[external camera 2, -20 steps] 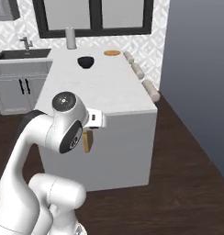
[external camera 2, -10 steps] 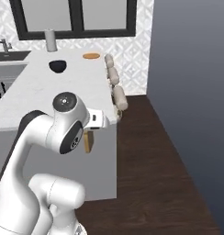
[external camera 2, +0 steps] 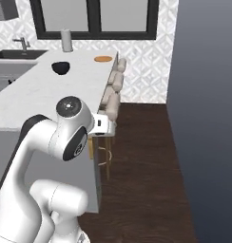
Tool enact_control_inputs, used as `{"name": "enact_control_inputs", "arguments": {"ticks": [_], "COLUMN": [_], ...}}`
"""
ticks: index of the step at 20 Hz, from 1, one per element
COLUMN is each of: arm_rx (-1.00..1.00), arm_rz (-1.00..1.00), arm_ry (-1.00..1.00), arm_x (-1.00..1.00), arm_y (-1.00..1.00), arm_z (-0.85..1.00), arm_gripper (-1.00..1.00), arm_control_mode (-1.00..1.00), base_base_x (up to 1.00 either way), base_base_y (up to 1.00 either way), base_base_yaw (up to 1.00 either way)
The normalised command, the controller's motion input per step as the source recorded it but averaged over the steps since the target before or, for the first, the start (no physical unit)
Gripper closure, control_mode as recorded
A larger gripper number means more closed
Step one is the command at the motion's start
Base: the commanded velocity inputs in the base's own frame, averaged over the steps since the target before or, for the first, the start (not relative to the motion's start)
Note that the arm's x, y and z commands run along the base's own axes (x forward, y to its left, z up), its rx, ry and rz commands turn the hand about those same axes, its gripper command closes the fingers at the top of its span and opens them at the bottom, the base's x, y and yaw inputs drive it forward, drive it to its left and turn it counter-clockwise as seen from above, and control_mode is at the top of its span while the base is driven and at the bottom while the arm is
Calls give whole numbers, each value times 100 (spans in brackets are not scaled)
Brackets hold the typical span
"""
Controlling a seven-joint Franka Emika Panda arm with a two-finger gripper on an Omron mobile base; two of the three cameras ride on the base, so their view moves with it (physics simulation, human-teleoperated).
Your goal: Start the toaster. Once the lever pops up, take the bread to the plate on the dining counter.
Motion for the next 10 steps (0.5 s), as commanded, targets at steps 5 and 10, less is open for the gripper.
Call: {"name": "enact_control_inputs", "arguments": {"ticks": [5,10], "arm_rx": [0,0], "arm_rz": [0,0], "arm_ry": [0,0], "arm_x": [0,0], "arm_y": [0,0], "arm_z": [0,0], "arm_gripper": [100,100], "arm_control_mode": [100,100], "base_base_x": [46,73], "base_base_y": [-100,-97], "base_base_yaw": [36,40]}}
